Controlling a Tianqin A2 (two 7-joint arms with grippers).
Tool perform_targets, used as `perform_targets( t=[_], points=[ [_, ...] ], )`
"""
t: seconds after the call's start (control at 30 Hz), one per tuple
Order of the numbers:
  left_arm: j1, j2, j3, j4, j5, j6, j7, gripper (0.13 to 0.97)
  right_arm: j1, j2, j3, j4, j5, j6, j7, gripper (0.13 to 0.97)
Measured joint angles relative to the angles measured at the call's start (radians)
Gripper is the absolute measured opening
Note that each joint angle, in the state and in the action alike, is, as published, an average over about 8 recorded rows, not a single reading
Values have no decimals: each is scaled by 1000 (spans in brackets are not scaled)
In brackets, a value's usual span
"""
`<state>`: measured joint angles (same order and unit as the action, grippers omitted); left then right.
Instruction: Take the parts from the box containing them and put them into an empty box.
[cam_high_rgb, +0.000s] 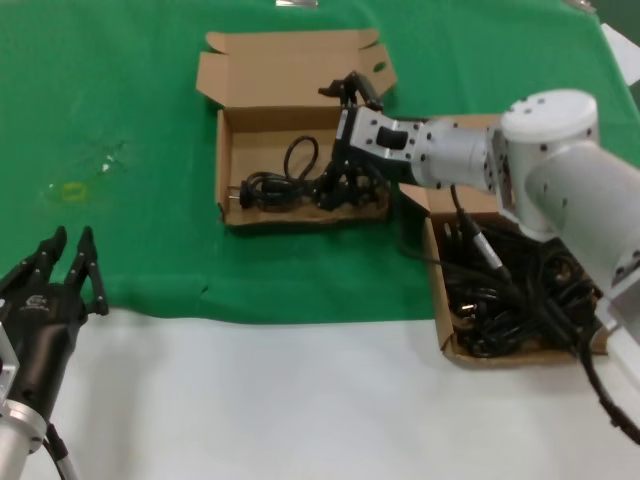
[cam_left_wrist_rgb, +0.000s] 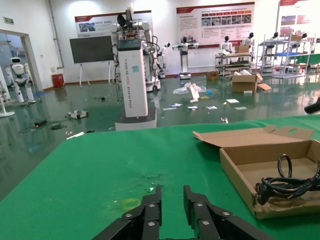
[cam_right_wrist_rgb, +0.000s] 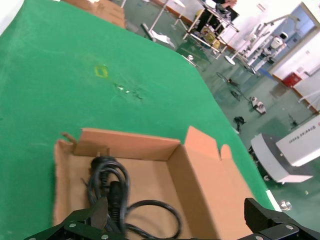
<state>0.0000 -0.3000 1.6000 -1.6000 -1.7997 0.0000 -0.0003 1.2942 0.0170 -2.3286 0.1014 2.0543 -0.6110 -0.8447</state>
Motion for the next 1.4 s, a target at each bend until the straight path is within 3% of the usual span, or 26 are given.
perform_targets(
  t=[0.33, 0.63, 0.9, 1.03, 1.3, 1.4],
  points=[
    [0, 0, 0, 0, 0, 0, 0, 295, -169, 37, 95, 196, -33, 80, 111, 965],
    [0, 0, 0, 0, 0, 0, 0, 478, -332, 73, 187, 385, -65, 157, 217, 966],
    [0, 0, 0, 0, 0, 0, 1, 702, -478, 105, 269, 554, -94, 226, 312, 966],
    [0, 0, 0, 0, 0, 0, 0, 702, -552, 121, 311, 639, -108, 260, 360, 966],
    [0, 0, 0, 0, 0, 0, 0, 861, -697, 152, 392, 806, -137, 329, 455, 966],
    [0, 0, 0, 0, 0, 0, 0, 883, -752, 164, 423, 870, -148, 355, 490, 966]
  ],
)
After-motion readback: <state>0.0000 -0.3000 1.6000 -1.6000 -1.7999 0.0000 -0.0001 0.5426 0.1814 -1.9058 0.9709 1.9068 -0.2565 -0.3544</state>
